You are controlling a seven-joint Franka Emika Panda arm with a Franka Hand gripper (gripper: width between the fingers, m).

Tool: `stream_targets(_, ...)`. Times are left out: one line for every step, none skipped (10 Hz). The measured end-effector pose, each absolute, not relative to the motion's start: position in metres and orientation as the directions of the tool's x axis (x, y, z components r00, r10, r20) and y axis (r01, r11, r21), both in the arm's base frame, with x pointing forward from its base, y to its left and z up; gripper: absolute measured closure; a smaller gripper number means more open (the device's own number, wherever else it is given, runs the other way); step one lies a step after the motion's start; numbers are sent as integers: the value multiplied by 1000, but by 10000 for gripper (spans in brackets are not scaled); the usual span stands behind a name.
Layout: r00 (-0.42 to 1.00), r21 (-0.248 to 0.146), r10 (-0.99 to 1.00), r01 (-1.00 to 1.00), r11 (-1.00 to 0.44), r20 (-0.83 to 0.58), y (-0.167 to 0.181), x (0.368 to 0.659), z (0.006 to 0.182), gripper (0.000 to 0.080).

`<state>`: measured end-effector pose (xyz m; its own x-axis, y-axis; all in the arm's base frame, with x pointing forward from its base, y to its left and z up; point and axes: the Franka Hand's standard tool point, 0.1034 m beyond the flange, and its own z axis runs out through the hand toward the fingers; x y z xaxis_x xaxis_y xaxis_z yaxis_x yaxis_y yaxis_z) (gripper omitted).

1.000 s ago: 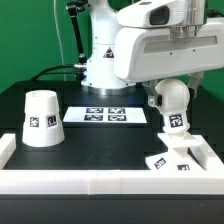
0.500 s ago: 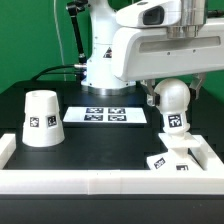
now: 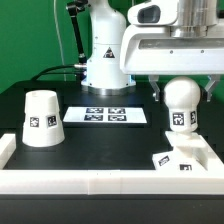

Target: Assemble lamp

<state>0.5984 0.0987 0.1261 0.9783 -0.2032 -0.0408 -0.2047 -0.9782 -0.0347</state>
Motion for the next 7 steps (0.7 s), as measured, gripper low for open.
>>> stream_targets(963,-33,-266,-267,-963,-44,98,599,125,221)
stream_targets(948,-31,-314,-315,-949,-46,98,599,125,221)
stream_targets(918,-26,-395,-396,-918,-49,99,599,124,220)
stream_targets(889,-23,-455,-457,-889,-51,99,599,124,220)
stream_targets(855,-24,-516,-518,-855,-56,99,599,124,220)
stream_targets(797,-29,-600,-603,-797,-69,99,600,124,220)
stream_targets(740,-31,-667,-671,-741,-83,100,600,124,220)
